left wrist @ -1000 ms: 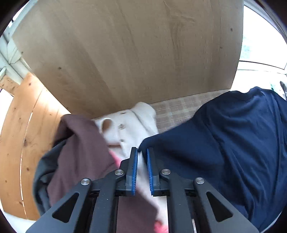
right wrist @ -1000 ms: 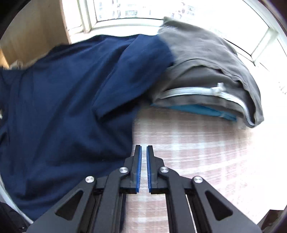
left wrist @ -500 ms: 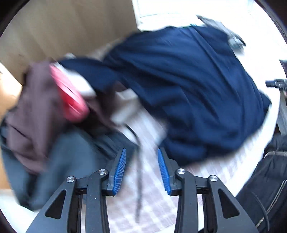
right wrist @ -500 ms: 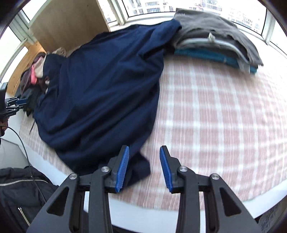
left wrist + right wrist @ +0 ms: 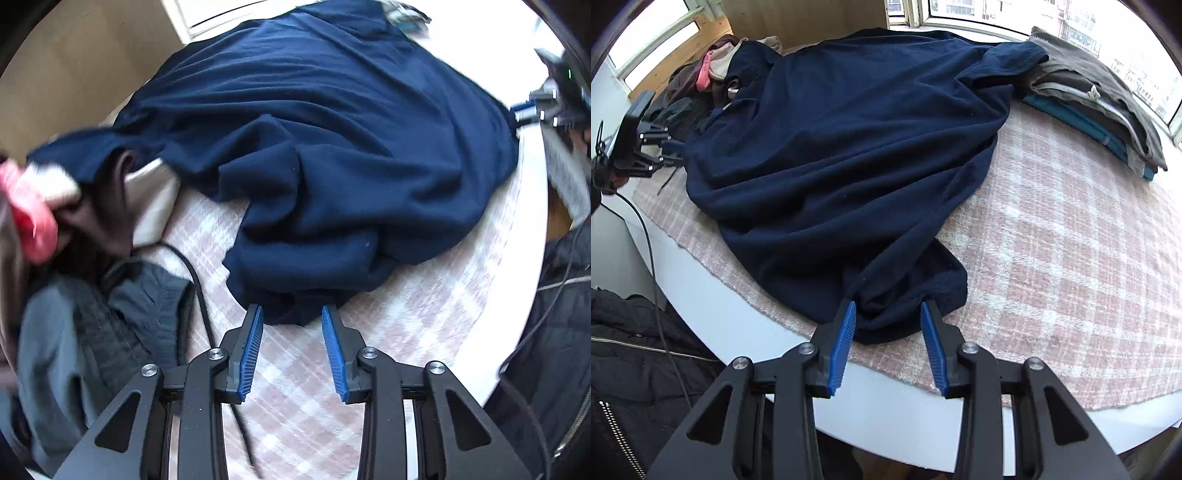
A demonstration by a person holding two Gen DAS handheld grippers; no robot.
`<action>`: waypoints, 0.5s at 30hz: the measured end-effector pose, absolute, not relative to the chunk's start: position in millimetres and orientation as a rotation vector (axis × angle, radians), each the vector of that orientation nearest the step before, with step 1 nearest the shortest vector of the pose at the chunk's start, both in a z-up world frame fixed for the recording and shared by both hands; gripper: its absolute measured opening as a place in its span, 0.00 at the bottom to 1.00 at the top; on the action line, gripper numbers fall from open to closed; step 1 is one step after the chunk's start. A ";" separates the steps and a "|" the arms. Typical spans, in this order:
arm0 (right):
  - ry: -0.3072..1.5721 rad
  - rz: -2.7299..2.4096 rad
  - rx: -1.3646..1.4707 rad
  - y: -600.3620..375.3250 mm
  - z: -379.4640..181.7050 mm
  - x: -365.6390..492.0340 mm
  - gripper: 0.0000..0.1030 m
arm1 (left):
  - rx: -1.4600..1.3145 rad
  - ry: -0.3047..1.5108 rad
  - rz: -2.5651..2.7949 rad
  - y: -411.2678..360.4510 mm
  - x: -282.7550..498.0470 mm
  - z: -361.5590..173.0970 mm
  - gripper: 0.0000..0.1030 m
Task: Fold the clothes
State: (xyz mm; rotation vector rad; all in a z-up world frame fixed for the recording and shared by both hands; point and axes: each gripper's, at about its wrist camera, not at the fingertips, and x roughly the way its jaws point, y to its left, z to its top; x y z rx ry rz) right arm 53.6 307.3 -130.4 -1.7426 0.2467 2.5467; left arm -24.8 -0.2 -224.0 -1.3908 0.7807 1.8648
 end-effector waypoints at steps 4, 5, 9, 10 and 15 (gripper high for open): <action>0.205 2.550 -1.772 295.7 -138.9 46.9 0.38 | -1.384 0.768 1.864 -1.4 -42.7 -228.7 0.31; 0.201 2.550 -1.782 292.8 -141.1 44.9 0.38 | -1.379 0.760 1.867 -2.3 -47.4 -228.8 0.30; 0.084 2.534 -1.798 278.0 -148.0 31.7 0.38 | -1.333 0.785 1.820 11.0 -53.1 -236.0 0.30; 0.059 2.533 -1.801 274.9 -149.3 29.0 0.38 | -1.323 0.807 1.796 15.8 -50.8 -239.3 0.27; -0.011 2.550 -1.803 265.3 -149.0 22.3 0.32 | -1.275 0.796 1.761 24.0 -42.2 -242.9 0.09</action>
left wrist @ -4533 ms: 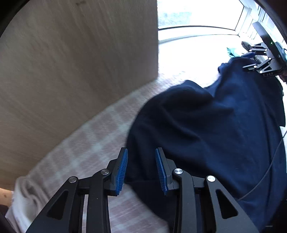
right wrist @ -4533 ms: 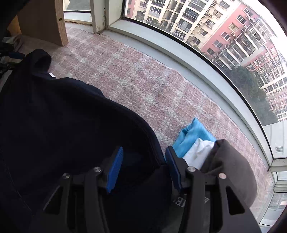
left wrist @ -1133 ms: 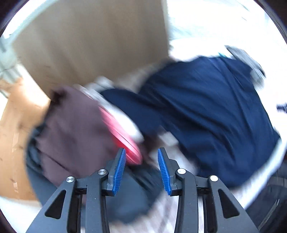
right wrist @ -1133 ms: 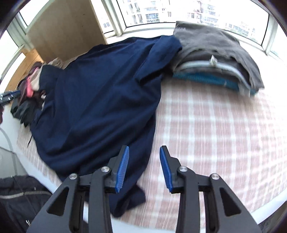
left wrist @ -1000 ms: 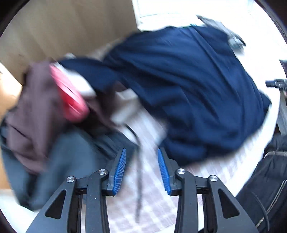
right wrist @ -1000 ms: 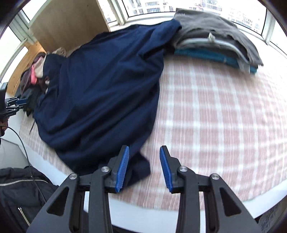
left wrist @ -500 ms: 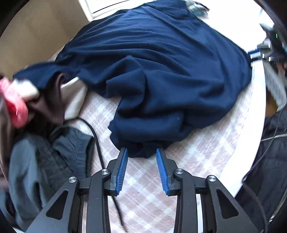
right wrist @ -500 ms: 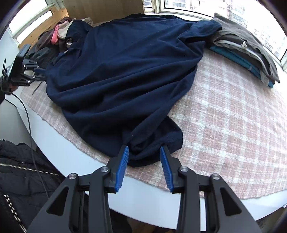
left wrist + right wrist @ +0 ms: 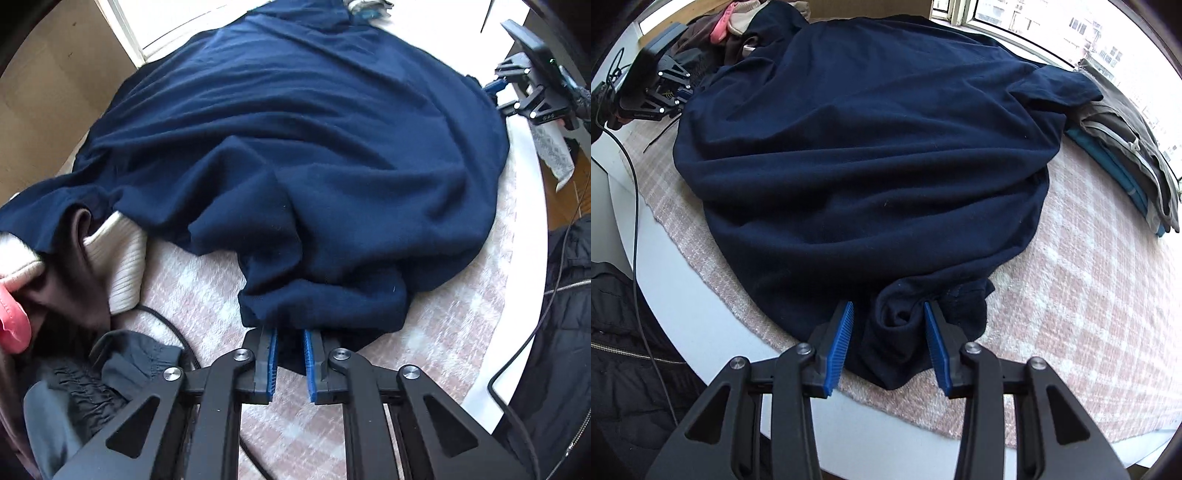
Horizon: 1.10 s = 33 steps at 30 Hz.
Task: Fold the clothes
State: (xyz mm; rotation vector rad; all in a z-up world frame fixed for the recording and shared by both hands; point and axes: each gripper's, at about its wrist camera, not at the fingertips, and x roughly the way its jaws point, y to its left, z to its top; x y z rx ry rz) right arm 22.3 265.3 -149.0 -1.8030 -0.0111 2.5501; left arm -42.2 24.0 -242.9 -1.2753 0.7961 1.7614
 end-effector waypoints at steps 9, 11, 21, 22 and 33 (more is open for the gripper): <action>0.349 2.808 -1.401 299.2 -45.0 52.2 0.07 | -1.163 0.423 2.043 -39.3 -27.6 -147.3 0.08; 0.393 2.875 -1.296 304.3 -13.5 59.3 0.07 | -1.119 0.396 2.099 -51.1 -21.1 -116.4 0.08; 0.629 2.775 -0.859 393.0 61.9 4.7 0.05 | -1.283 0.347 2.328 -49.4 -83.1 -53.2 0.14; 0.582 2.700 -0.910 396.1 56.6 -15.7 0.08 | -1.324 0.389 2.383 -45.2 -106.6 -65.0 0.14; 0.369 2.609 -1.594 295.7 -66.0 -9.2 0.30 | -1.416 0.480 2.183 -40.5 -117.1 -134.1 0.20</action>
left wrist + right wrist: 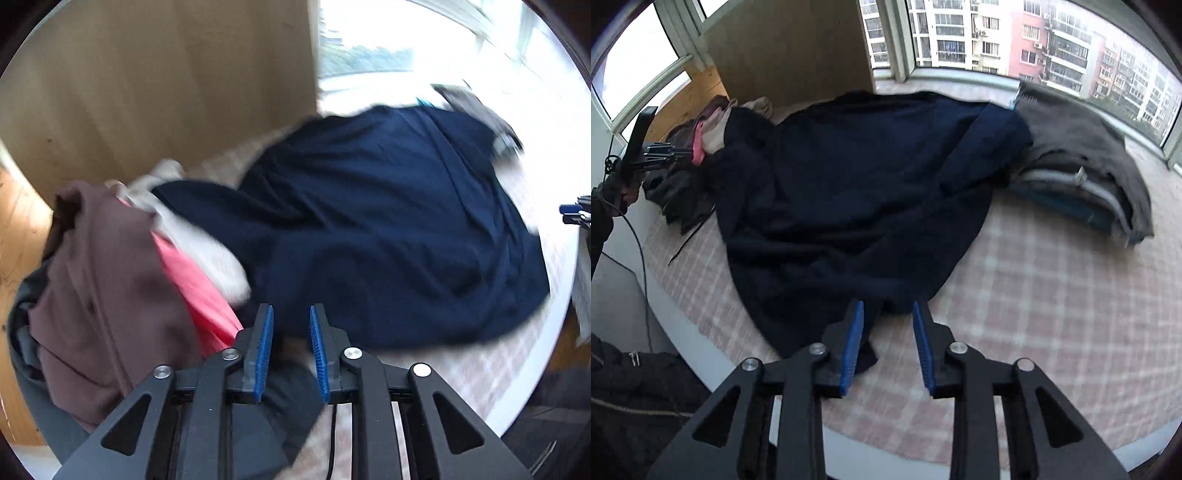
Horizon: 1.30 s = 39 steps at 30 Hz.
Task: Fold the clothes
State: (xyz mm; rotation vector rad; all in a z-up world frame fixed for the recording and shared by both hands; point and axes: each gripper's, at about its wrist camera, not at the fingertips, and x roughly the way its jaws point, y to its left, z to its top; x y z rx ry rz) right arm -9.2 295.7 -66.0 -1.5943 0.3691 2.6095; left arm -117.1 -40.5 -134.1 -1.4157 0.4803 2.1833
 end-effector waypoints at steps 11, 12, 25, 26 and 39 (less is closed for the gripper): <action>0.370 2.487 -1.775 228.1 -140.1 22.6 0.33 | -1.386 0.828 2.109 -16.2 -133.8 -174.1 0.29; 0.343 2.488 -1.771 225.9 -140.4 22.6 0.33 | -1.397 0.871 2.088 -11.6 -136.9 -182.1 0.29; 0.134 2.561 -1.727 204.3 -133.4 36.3 0.35 | -1.465 0.696 2.059 -18.7 -128.8 -181.1 0.05; 0.067 2.570 -1.733 198.0 -136.4 32.7 0.35 | -1.461 0.679 2.072 -20.1 -126.4 -176.8 0.05; 0.316 2.915 -1.193 246.2 20.9 69.9 0.06 | -1.214 0.440 2.267 -38.2 -55.7 -74.9 0.04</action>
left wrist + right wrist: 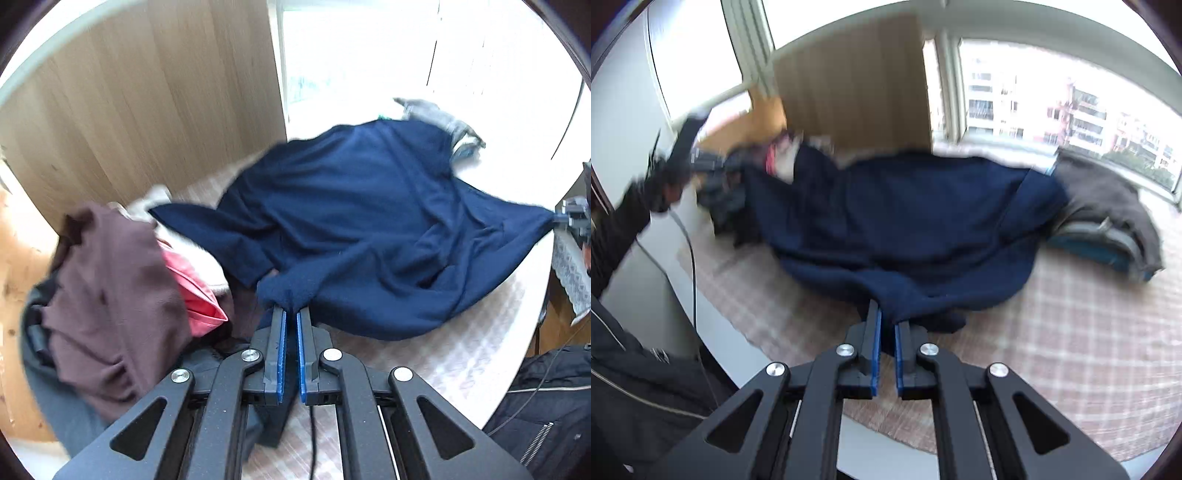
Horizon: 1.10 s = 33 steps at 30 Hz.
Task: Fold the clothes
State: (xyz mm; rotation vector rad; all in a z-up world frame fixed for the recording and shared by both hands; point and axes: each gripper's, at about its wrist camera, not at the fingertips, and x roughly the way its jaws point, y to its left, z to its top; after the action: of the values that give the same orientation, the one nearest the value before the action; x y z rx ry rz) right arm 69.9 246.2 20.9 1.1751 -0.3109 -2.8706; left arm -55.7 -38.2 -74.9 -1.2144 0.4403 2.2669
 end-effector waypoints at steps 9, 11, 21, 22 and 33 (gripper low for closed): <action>-0.582 -3.030 1.132 339.9 75.9 43.2 0.09 | -1.318 0.353 2.226 -26.8 -78.1 -59.6 0.12; -0.613 -3.004 1.408 379.7 32.7 -1.5 0.14 | -1.436 0.401 2.241 -13.9 -112.8 -95.0 0.19; -0.631 -2.782 1.811 368.5 -67.3 -7.2 0.20 | -1.522 0.400 2.076 -0.1 -94.0 -151.9 0.18; -0.649 -2.775 1.798 365.6 -69.4 0.6 0.26 | -1.529 0.373 2.049 -0.8 -85.4 -155.8 0.19; -0.826 -2.761 1.811 387.1 -95.8 17.6 0.28 | -1.716 0.237 1.942 22.3 -92.5 -228.7 0.33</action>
State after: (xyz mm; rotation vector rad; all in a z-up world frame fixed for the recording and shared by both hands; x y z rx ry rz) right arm 17.6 387.1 -95.8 1.8114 -0.8263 -2.7609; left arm -92.5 22.3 -228.7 -1.7155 0.2367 1.9416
